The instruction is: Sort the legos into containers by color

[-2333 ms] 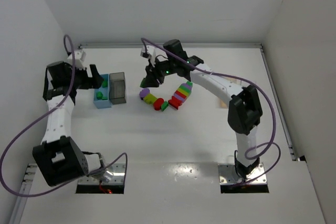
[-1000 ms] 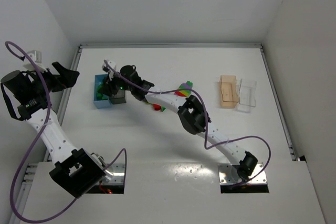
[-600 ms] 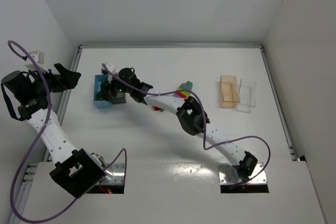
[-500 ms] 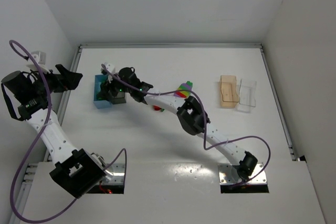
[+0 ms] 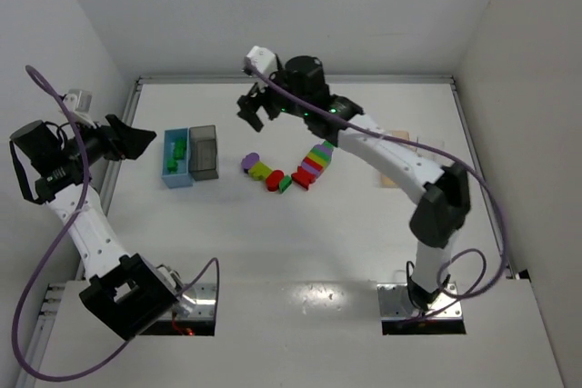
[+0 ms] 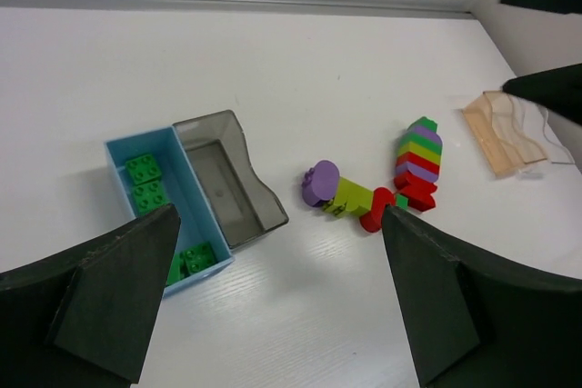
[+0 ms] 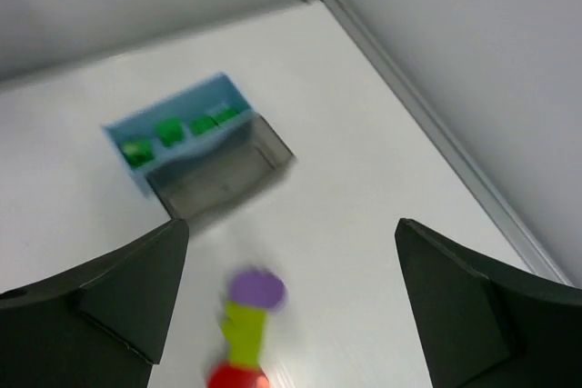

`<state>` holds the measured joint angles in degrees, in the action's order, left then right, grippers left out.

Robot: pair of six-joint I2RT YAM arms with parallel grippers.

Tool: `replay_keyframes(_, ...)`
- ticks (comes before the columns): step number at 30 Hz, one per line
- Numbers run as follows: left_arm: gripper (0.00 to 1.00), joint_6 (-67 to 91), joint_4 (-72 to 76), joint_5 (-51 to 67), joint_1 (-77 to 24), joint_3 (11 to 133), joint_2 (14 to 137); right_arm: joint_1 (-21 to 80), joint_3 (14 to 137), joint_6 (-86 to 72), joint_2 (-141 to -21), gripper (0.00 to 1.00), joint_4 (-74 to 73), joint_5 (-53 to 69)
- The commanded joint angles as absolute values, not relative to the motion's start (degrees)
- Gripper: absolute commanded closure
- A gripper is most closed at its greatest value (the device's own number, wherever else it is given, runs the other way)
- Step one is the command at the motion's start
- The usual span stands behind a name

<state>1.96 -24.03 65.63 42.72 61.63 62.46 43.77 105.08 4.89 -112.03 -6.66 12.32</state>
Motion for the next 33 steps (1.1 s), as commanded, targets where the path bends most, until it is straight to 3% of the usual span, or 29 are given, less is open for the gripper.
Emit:
replay_keyframes(1,0.00,1.0,-23.1,65.8,40.0,62.1,62.0,42.3,94.2,9.8,-104.3,0.05,-15.5,4.9)
replay_keyframes(5,0.00,1.0,-23.1,61.9,35.5,62.1,61.3,39.7,76.2,13.8,-94.9,0.19,-18.4,7.6)
replay_keyframes(8,0.00,1.0,-23.1,59.9,33.5,62.1,62.5,39.7,66.2,14.9,-88.6,0.23,-15.7,10.4)
replay_keyframes(13,0.00,3.1,-23.1,55.7,27.8,61.5,63.0,39.7,62.4,14.3,-89.4,0.31,-15.2,10.9)
replay_keyframes(18,0.00,-2.3,-25.7,51.2,18.8,61.5,63.0,38.7,66.4,14.3,-94.8,0.22,-12.8,10.9)
replay_keyframes(22,0.00,-3.2,-27.5,49.5,16.4,62.2,65.2,38.7,77.1,12.3,-101.7,0.10,-14.8,11.4)
replay_keyframes(28,0.00,0.2,-24.3,47.5,19.8,62.1,65.1,39.2,88.5,9.4,-112.1,0.11,-14.9,14.1)
replay_keyframes(33,0.00,0.8,-23.6,45.1,21.7,61.5,63.8,39.2,97.0,8.9,-119.9,0.23,-18.5,16.1)
